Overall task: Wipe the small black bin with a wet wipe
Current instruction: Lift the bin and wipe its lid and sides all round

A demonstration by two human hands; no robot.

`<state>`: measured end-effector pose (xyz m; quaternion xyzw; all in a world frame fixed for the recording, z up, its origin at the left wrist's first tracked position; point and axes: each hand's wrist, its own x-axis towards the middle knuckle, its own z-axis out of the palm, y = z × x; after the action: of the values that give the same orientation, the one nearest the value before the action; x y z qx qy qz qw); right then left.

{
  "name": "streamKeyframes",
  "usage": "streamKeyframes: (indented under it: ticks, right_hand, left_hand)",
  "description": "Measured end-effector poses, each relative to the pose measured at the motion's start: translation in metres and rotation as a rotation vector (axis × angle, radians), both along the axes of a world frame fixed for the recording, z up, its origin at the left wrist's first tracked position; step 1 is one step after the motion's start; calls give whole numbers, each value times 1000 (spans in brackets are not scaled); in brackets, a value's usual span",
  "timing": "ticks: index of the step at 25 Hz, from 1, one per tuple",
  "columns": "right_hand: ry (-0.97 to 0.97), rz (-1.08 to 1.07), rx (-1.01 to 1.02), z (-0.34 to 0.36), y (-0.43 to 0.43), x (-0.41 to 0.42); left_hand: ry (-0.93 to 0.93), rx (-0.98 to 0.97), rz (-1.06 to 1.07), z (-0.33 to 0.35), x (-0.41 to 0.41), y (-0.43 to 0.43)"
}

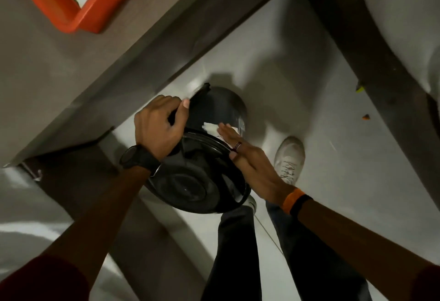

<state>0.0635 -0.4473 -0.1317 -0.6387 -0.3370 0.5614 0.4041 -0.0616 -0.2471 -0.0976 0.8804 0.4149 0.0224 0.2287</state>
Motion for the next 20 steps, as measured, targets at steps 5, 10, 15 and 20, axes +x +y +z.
streamKeyframes:
  ticks: [5, 10, 15, 20]
  right_hand:
    - [173, -26, -218, -52, 39, -1]
    - [354, -261, -329, -39, 46, -7]
    - [332, -125, -147, -28, 18, -23]
    - [369, -264, -401, -58, 28, -4]
  left_hand:
    - [-85, 42, -56, -6, -17, 7]
    - [-128, 6, 71, -14, -15, 34]
    - [-193, -15, 52, -22, -22, 53]
    - [-205, 7, 39, -27, -20, 57]
